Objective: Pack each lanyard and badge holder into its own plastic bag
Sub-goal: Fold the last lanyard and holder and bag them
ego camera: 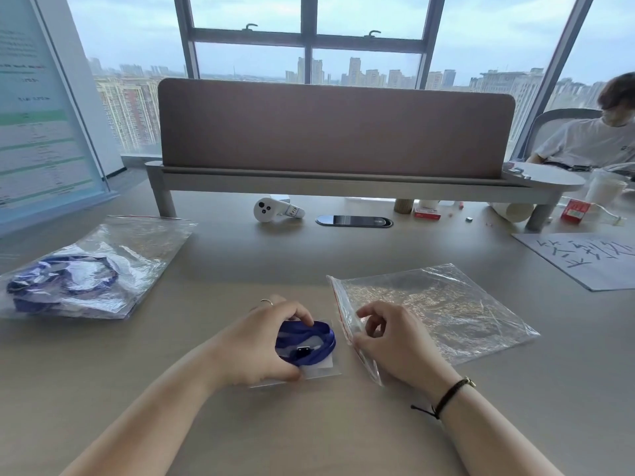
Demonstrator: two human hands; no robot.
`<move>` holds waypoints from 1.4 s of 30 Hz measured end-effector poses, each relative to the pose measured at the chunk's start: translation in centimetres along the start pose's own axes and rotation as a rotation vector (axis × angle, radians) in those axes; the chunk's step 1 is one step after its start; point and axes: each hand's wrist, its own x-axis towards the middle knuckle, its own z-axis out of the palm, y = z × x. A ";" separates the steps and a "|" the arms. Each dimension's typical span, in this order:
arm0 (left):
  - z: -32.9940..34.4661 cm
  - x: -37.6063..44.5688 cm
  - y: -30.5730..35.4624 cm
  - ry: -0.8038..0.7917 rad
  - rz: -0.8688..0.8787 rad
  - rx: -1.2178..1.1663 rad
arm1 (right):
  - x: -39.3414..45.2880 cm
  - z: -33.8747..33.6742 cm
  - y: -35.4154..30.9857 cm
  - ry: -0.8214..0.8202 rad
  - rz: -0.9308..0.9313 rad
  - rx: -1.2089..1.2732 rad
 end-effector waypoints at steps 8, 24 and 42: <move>0.4 0.6 -0.2 0.159 0.053 -0.052 | -0.1 0.4 0.0 -0.053 -0.030 0.055; 0.6 1.0 0.1 0.133 -0.028 -0.240 | -1.0 0.6 -1.6 -0.011 -0.224 0.143; 1.2 1.5 1.4 0.177 -0.388 -1.036 | -1.1 1.5 -2.5 0.029 -0.331 0.164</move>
